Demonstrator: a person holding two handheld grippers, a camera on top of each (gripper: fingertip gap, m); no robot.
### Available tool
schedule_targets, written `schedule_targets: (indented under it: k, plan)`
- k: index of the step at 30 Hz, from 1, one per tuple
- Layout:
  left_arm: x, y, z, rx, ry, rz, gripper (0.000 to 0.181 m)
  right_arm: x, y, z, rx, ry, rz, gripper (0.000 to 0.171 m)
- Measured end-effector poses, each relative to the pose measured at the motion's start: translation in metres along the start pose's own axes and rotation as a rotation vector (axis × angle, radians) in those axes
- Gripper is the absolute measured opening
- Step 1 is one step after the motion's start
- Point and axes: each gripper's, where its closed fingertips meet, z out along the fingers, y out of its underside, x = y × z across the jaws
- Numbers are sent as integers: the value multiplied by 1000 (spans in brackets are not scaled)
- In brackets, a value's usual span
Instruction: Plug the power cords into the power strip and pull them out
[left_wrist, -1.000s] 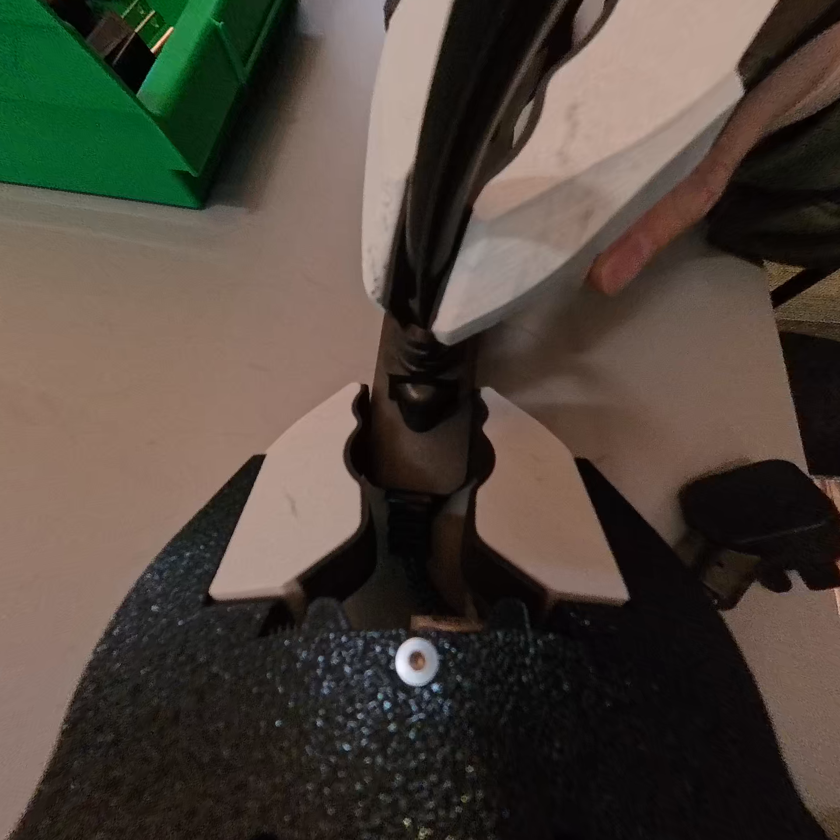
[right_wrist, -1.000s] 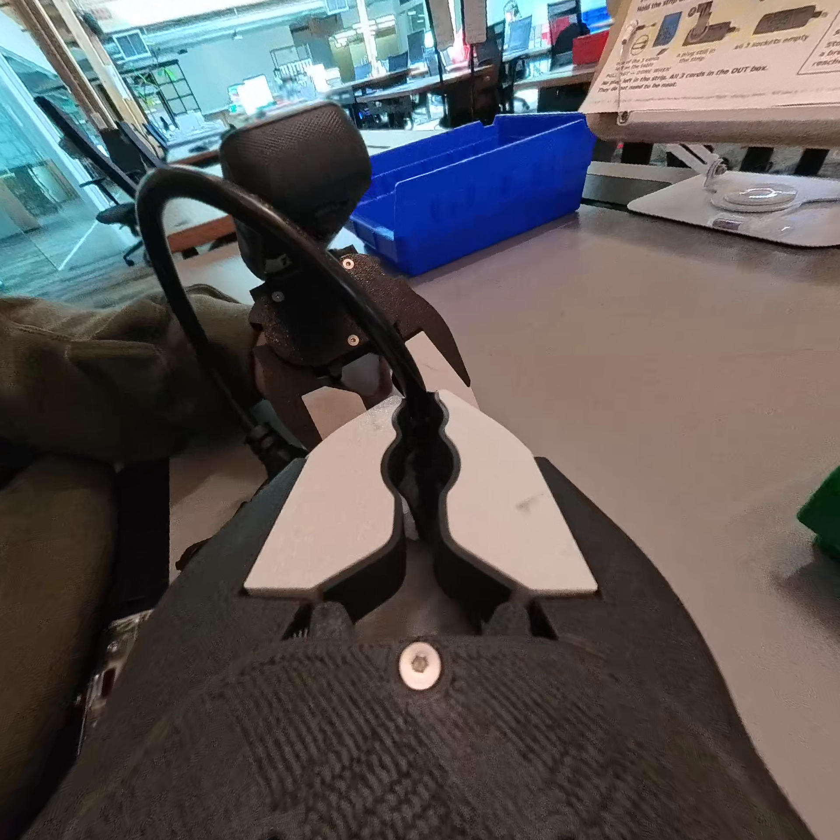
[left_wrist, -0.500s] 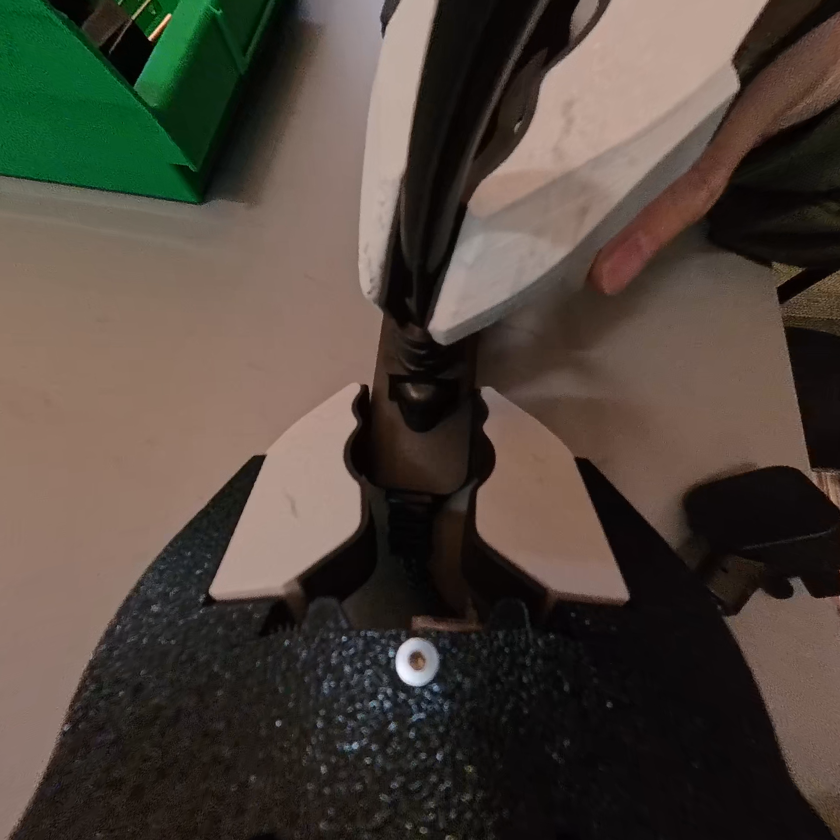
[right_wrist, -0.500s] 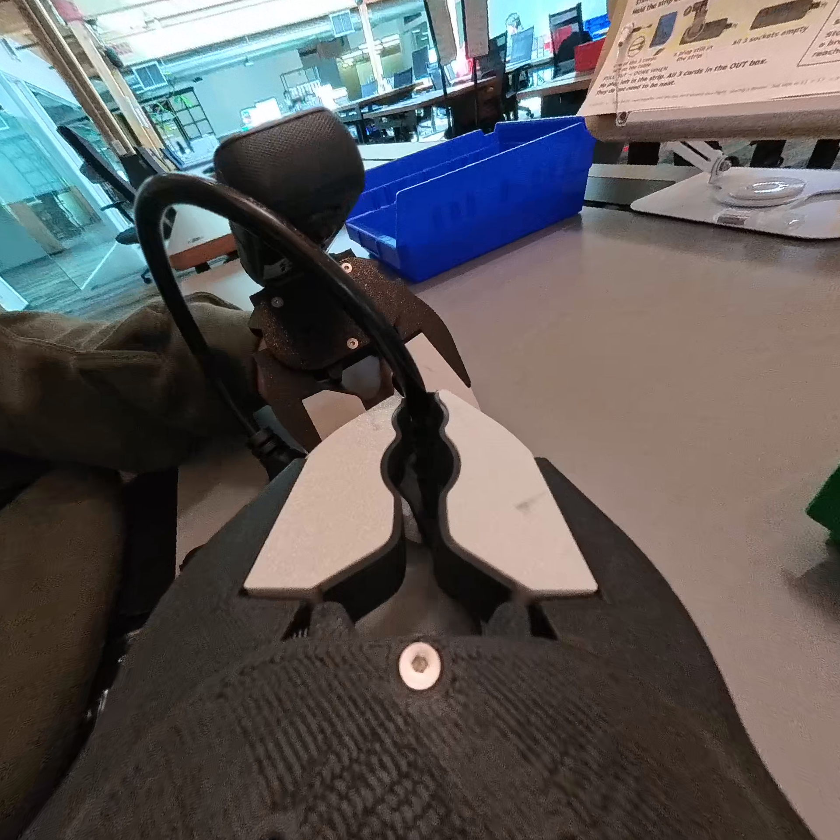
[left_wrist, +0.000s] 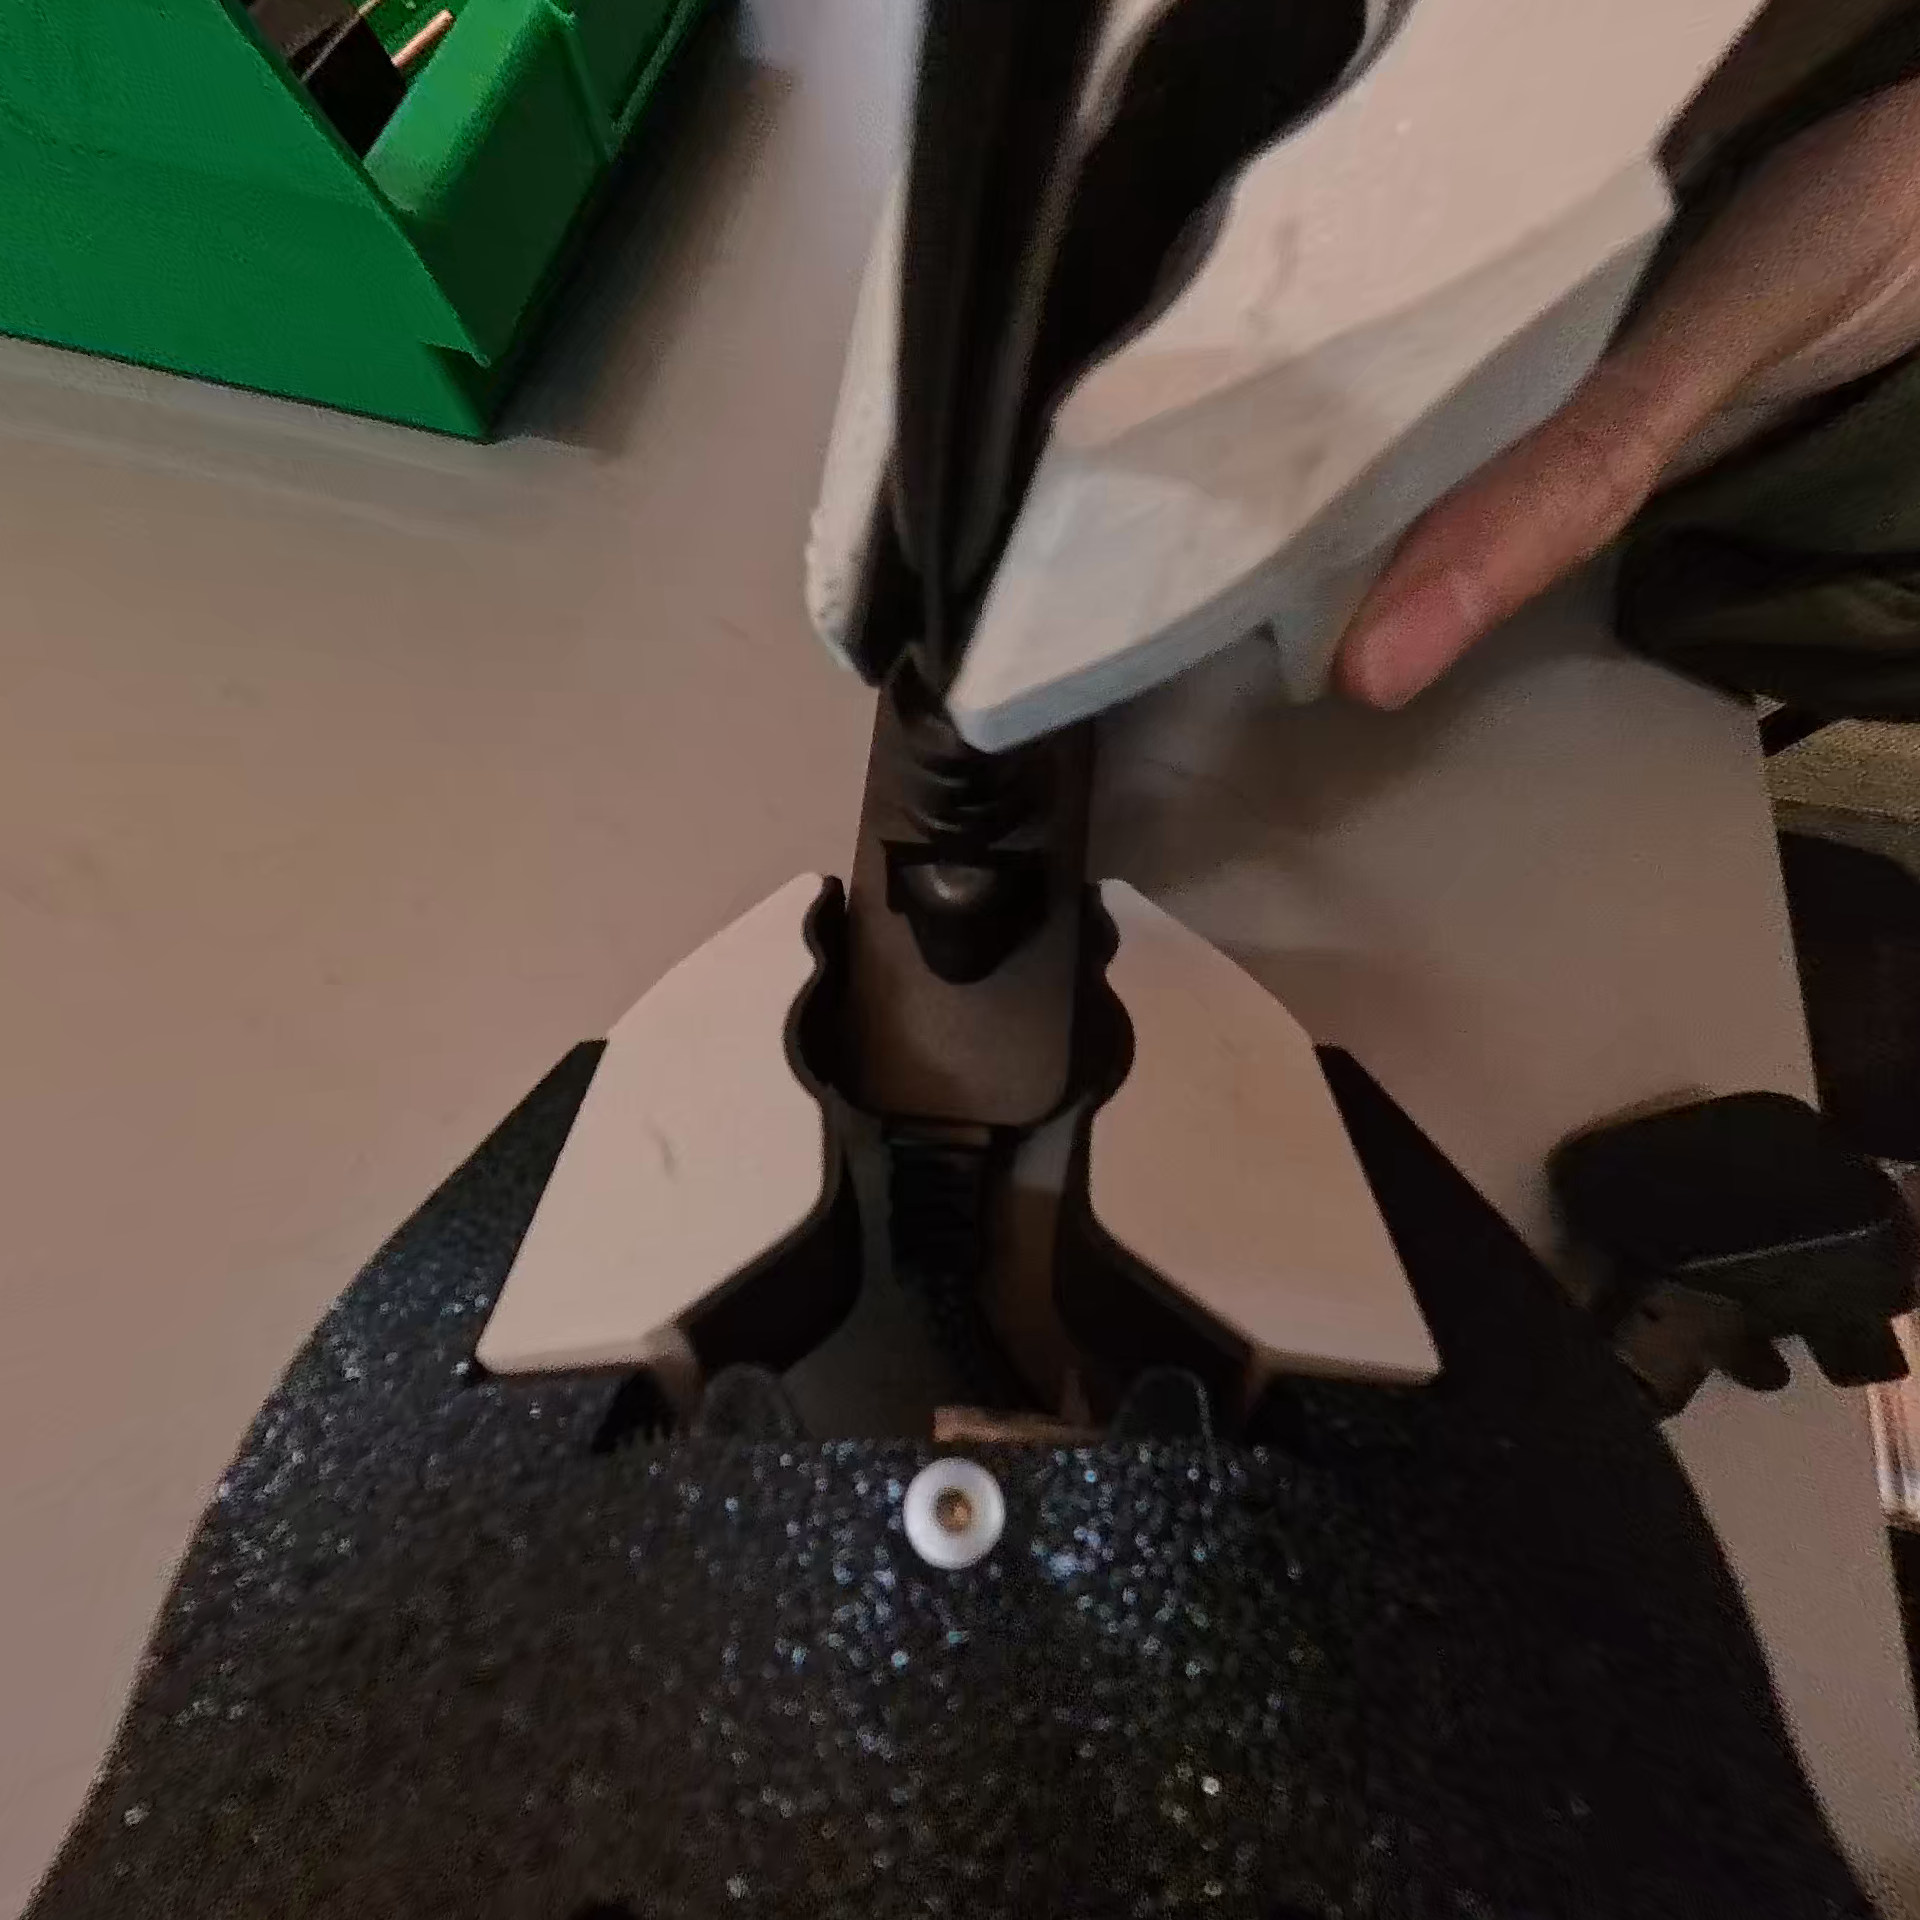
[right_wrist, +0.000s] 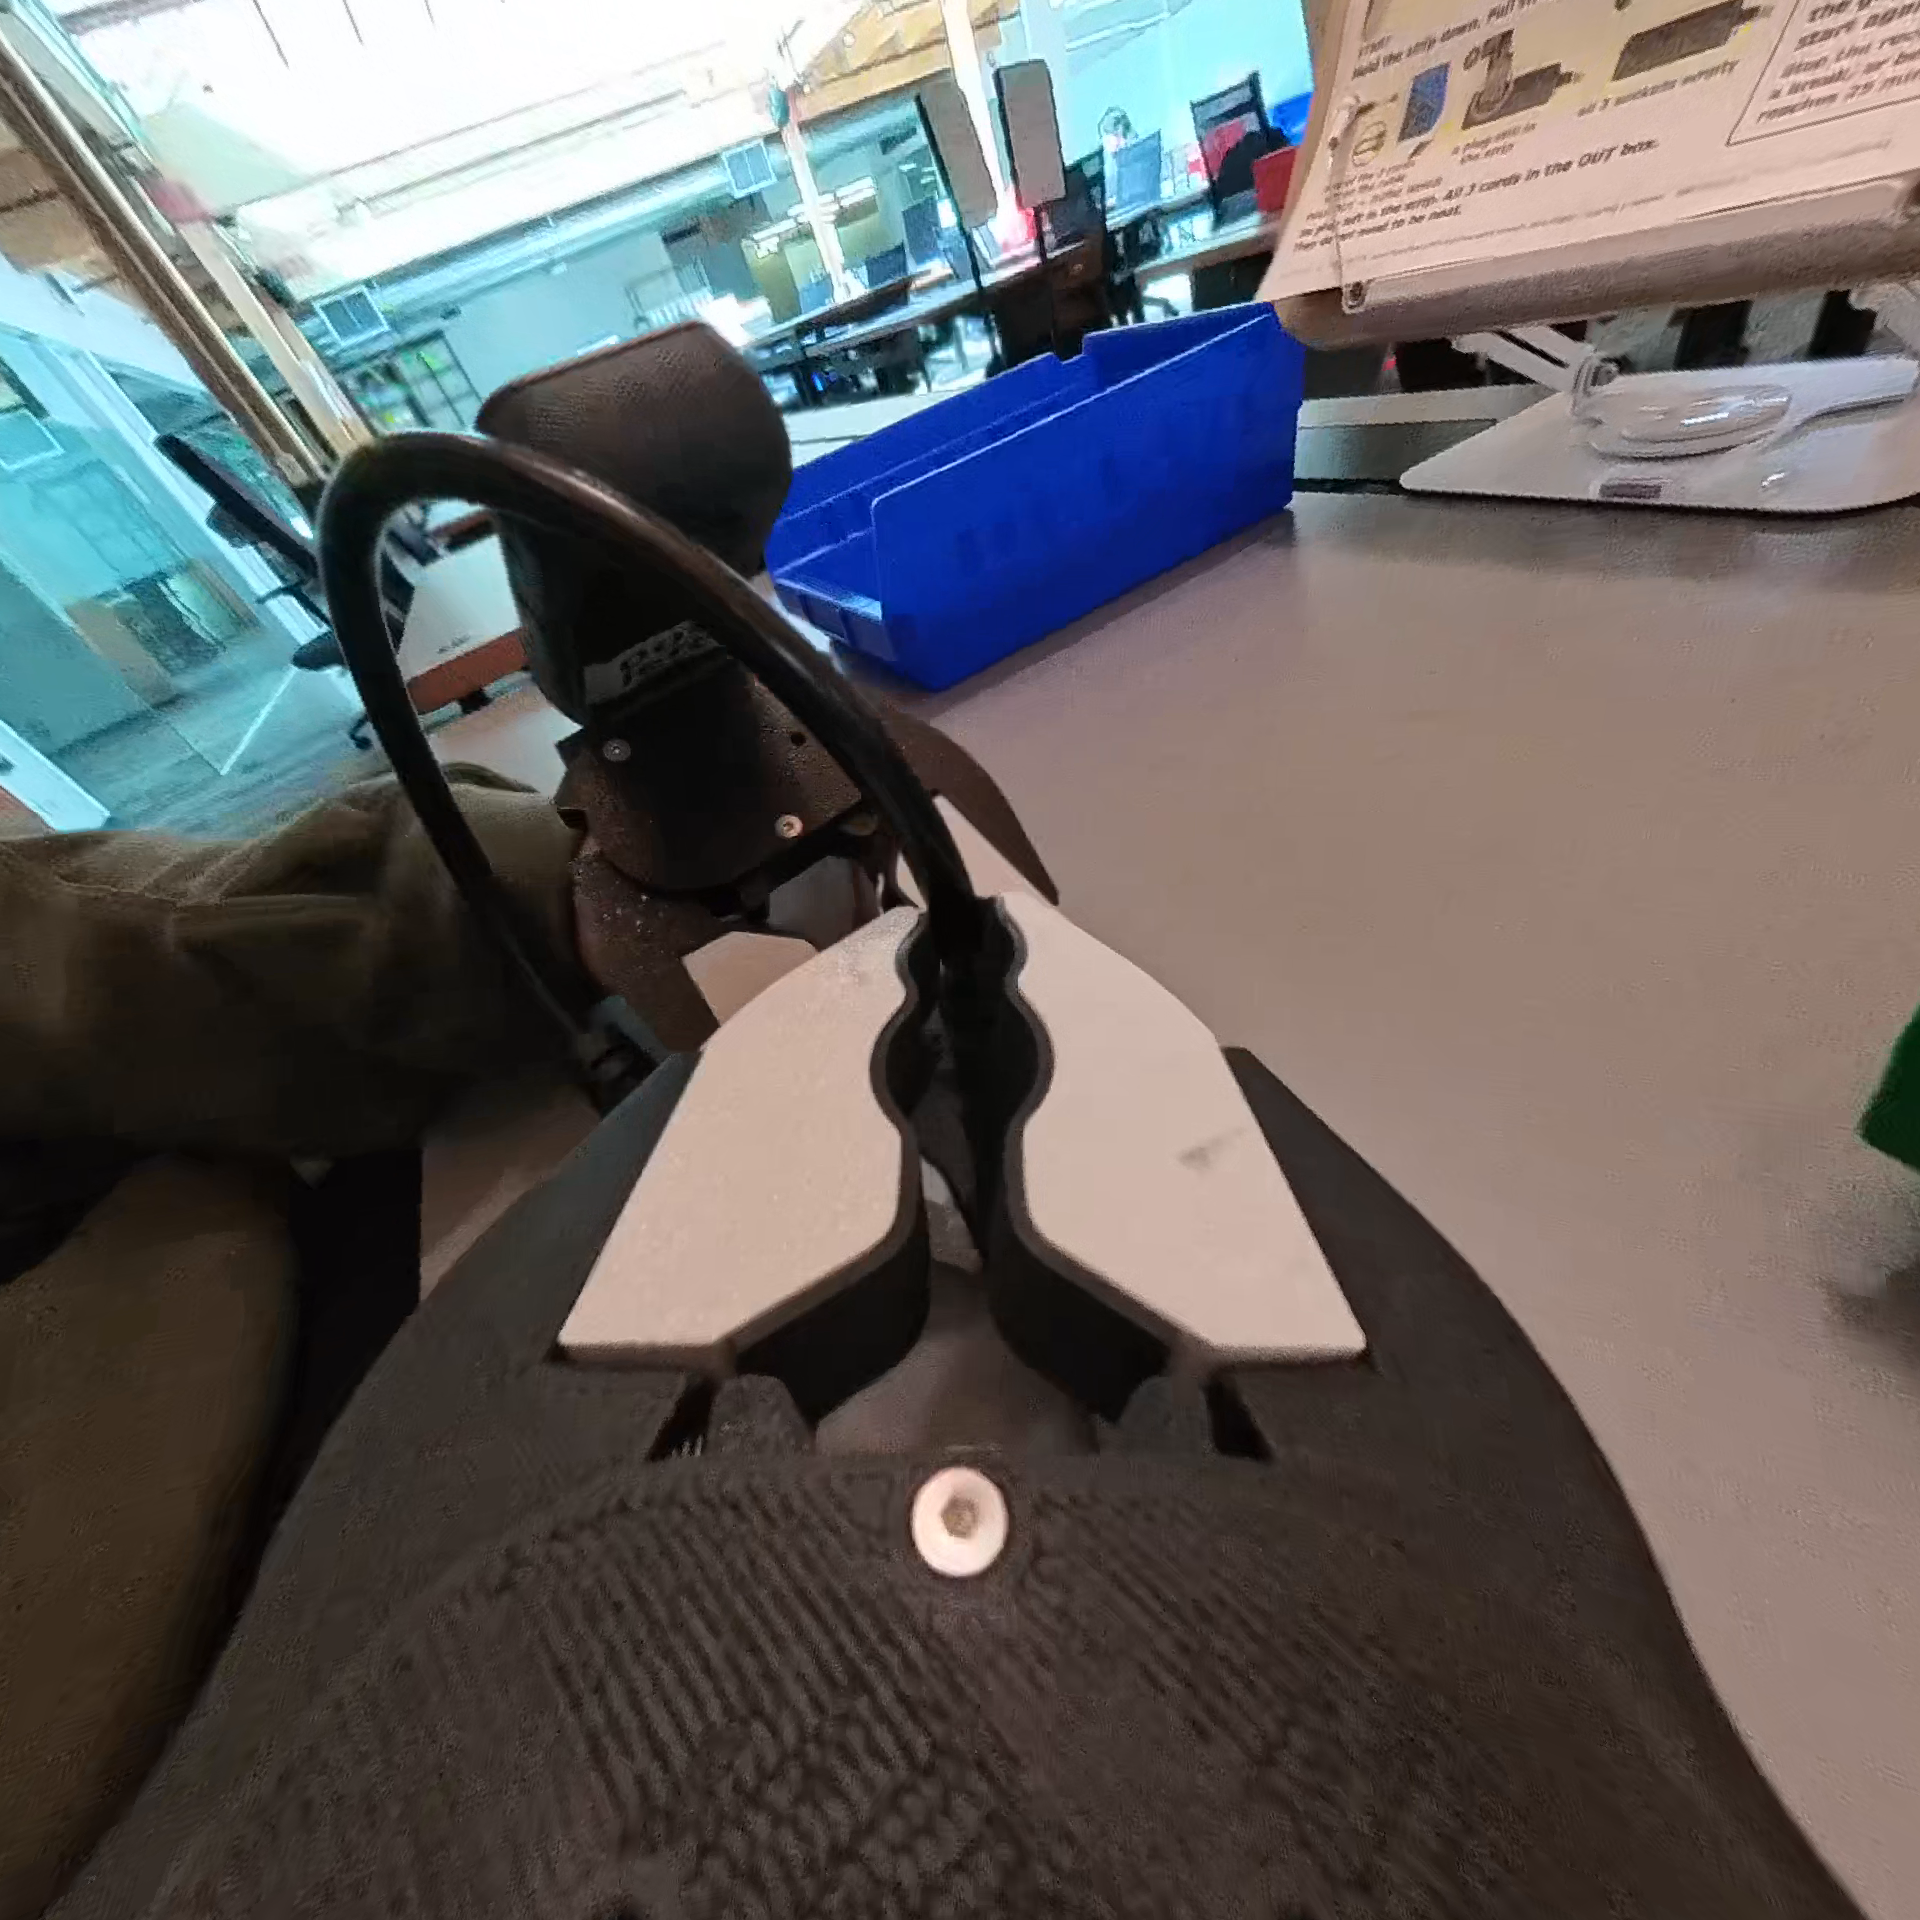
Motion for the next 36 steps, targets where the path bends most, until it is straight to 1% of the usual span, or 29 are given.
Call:
schedule_targets:
  k: [2, 3, 6, 8, 10, 11, 12, 15, 17, 18, 20, 22, 24, 26, 27, 28, 31, 34, 36]
  plan:
    - [0, -1, -1, 5, -2, 59, 44, -11, 1, 2, -17, -29, -80, 9]
    - [0, -1, -2, 5, -3, 57, 44, -11, 1, 2, -37, -23, -98, 8]
    - [3, 2, -2, -2, 6, 14, 43, -1, 1, 1, -40, 18, -58, 8]
    - [1, 2, -2, 2, -8, 10, 44, -2, 0, 1, -9, -1, -28, 8]
    - [0, 1, -3, 10, -8, 57, 43, -12, 1, 3, -21, -40, -98, 8]
    - [0, 1, -3, 13, -13, 56, 43, -11, 1, 2, -42, -31, -117, 8]
    - [0, 2, -2, 4, -24, 47, 44, -7, 2, 2, -56, -16, -100, 8]
    - [1, 1, -1, 1, -19, 17, 44, 2, -1, -1, -8, 15, -25, 8]
    - [0, 1, -1, 8, -19, 41, 43, -8, 1, 0, -23, -36, -73, 8]
    - [1, 0, -2, 16, -18, 68, 43, -11, 1, 0, -44, -36, -108, 9]
    - [0, 1, -2, 9, -30, 46, 44, -5, 0, 1, -78, 4, -126, 8]
    - [0, 1, 0, 3, -25, 14, 43, 6, -1, -2, -34, 33, -56, 8]
    - [0, 0, 0, 4, -27, 8, 44, 5, -1, -3, -2, 15, -27, 8]
    - [0, -2, -1, 19, -29, 48, 44, -8, -1, -1, -35, -35, -99, 8]
    - [0, -2, -1, 21, -36, 50, 43, -8, -1, -1, -64, -16, -137, 8]
    - [0, -1, -1, 16, -37, 36, 44, -5, -1, 0, -80, 0, -146, 9]
    - [0, 0, 0, 6, -21, -3, 43, 5, -1, -3, -25, 12, -65, 8]
    - [-1, -2, 0, 15, -40, 38, 44, -4, -1, -2, -59, -11, -147, 8]
    - [3, -1, 0, 12, -15, 18, 43, 1, -2, -3, -64, 0, -140, 9]
